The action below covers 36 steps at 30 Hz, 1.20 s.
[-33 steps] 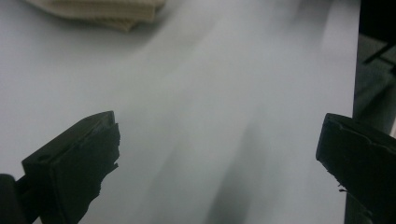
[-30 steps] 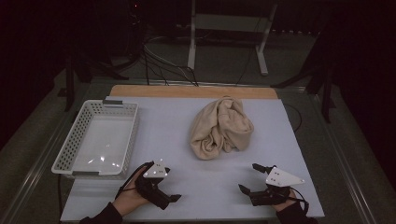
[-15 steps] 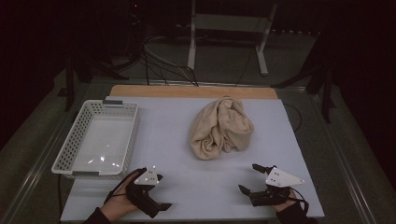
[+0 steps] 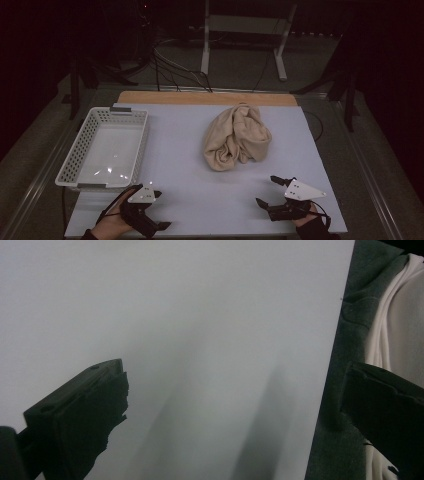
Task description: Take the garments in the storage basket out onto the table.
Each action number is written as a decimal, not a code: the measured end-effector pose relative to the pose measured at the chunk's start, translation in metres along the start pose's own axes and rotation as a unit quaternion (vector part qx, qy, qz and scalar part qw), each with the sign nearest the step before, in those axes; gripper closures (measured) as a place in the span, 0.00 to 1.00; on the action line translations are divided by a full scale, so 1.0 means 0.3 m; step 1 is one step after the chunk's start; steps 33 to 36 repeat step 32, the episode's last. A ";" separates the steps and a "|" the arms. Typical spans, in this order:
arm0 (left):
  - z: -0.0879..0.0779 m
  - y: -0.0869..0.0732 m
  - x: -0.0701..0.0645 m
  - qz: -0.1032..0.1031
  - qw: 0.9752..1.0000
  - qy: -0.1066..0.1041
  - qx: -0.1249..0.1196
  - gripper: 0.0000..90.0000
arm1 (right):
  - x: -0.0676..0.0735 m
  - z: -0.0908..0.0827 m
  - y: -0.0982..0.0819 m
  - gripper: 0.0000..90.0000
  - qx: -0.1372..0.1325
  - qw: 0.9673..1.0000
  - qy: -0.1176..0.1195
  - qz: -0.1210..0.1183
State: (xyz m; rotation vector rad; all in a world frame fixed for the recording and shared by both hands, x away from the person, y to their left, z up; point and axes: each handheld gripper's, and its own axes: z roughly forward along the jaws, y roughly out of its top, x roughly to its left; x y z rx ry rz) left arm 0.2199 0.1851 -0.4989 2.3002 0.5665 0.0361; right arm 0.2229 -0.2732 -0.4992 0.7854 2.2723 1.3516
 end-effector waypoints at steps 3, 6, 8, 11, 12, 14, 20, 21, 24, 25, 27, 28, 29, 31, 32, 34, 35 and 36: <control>-0.008 -0.005 0.004 0.005 1.000 0.000 -0.004 0.00 | 0.001 -0.001 -0.001 0.12 0.002 1.000 -0.001 0.000; -0.015 -0.008 0.011 0.001 1.000 0.004 -0.011 0.00 | 0.003 0.000 -0.003 0.12 0.003 1.000 0.000 -0.003; -0.012 -0.008 0.011 0.003 1.000 0.002 -0.009 0.00 | 0.003 0.002 -0.004 0.12 0.003 1.000 0.001 -0.003; -0.006 -0.008 0.008 0.004 1.000 0.003 -0.008 0.00 | 0.003 0.002 -0.004 0.12 0.004 1.000 0.001 -0.004; -0.003 -0.007 0.007 0.004 1.000 0.002 -0.013 0.00 | 0.003 0.001 -0.004 0.12 0.004 1.000 0.000 -0.005; 0.000 -0.006 0.007 0.001 1.000 0.001 -0.017 0.00 | 0.002 -0.001 -0.005 0.12 0.005 1.000 0.000 -0.004; 0.015 -0.003 0.008 -0.006 1.000 -0.002 -0.025 0.00 | 0.000 0.002 -0.010 0.12 0.008 1.000 0.000 -0.003; 0.015 -0.003 0.008 -0.006 1.000 -0.002 -0.025 0.00 | 0.000 0.002 -0.010 0.12 0.008 1.000 0.000 -0.003; 0.017 -0.001 0.007 -0.008 1.000 -0.002 -0.029 0.00 | -0.001 0.004 -0.011 0.12 0.012 1.000 -0.001 -0.003; 0.016 0.000 0.008 -0.009 0.999 -0.004 -0.033 0.00 | -0.001 0.003 -0.011 0.12 0.012 1.000 -0.002 -0.003; 0.015 0.001 0.009 -0.008 0.999 -0.001 -0.035 0.00 | -0.003 0.002 -0.012 0.12 0.011 1.000 -0.002 -0.002; 0.015 0.001 0.009 -0.008 0.999 -0.001 -0.035 0.00 | -0.004 0.003 -0.012 0.12 0.011 1.000 -0.003 -0.002; 0.013 0.002 0.009 -0.010 0.999 -0.001 -0.038 0.00 | -0.005 0.003 -0.013 0.13 0.012 1.000 -0.003 0.000; 0.013 0.002 0.009 -0.010 0.999 -0.003 -0.039 0.00 | -0.005 0.004 -0.013 0.13 0.014 1.000 -0.004 0.000; 0.014 0.002 0.008 -0.009 0.999 -0.002 -0.038 0.00 | -0.006 0.004 -0.014 0.13 0.015 1.000 -0.005 -0.001; 0.014 0.002 0.008 -0.009 0.999 -0.002 -0.038 0.00 | -0.006 0.004 -0.014 0.13 0.015 1.000 -0.005 -0.001; 0.014 0.002 0.008 -0.009 0.999 -0.002 -0.038 0.00 | -0.006 0.004 -0.014 0.13 0.015 1.000 -0.005 -0.001; 0.014 0.002 0.008 -0.009 0.999 -0.002 -0.038 0.00 | -0.006 0.004 -0.014 0.13 0.015 1.000 -0.005 -0.001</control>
